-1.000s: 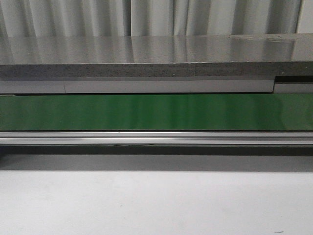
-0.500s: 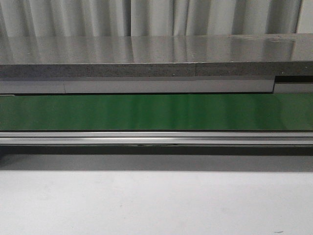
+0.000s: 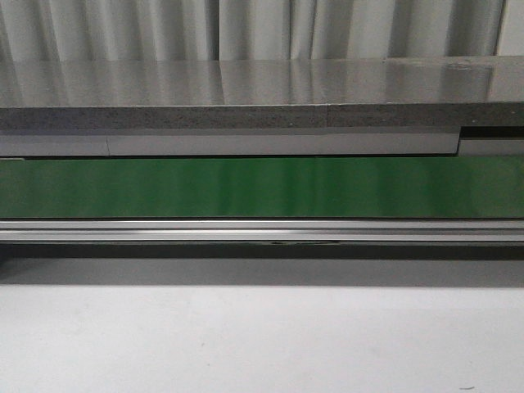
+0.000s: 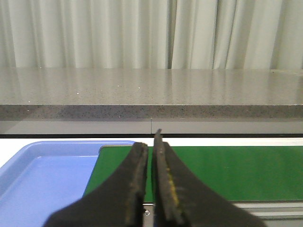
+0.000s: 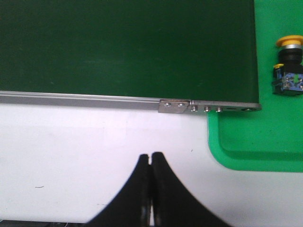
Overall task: Move button from right to left
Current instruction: 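Lower the open right gripper around the yellow-capped push button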
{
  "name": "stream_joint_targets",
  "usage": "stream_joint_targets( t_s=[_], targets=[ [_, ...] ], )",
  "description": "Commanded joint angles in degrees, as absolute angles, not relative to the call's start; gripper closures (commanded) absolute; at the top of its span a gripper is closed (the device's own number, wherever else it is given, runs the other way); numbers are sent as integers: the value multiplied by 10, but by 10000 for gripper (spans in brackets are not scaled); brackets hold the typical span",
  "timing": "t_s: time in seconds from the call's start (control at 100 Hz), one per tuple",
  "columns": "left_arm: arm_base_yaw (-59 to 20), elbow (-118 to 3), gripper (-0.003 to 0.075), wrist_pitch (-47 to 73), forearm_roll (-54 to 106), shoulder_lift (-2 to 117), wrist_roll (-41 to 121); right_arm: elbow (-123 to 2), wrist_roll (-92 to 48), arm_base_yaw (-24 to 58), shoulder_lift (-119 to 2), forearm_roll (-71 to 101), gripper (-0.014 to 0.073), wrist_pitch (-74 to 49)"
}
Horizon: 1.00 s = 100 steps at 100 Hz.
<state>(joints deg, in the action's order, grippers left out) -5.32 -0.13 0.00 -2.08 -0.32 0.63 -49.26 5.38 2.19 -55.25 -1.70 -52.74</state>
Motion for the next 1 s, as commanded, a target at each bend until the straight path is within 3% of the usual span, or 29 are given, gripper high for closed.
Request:
stream_joint_targets(
  t_s=[0.0, 0.08, 0.25, 0.35, 0.67, 0.99],
  targets=[
    [-51, 22, 715, -46, -17, -23, 0, -513, 51, 21, -552, -16, 587, -510],
    [-51, 22, 715, -46, -17, -23, 0, -513, 51, 21, -552, -16, 475, -511],
    [-51, 22, 715, -46, -17, -23, 0, -513, 51, 21, -552, -16, 67, -510],
    [-51, 22, 715, -46, -17, -23, 0, -513, 51, 21, -552, -15, -55, -492],
    [-51, 22, 715, -46, -17, -23, 0, -527, 51, 9, -581, 20, -60, -469],
    [-51, 22, 715, -46, -17, -23, 0, -617, 29, -135, -683, -5, -60, -456]
  ],
)
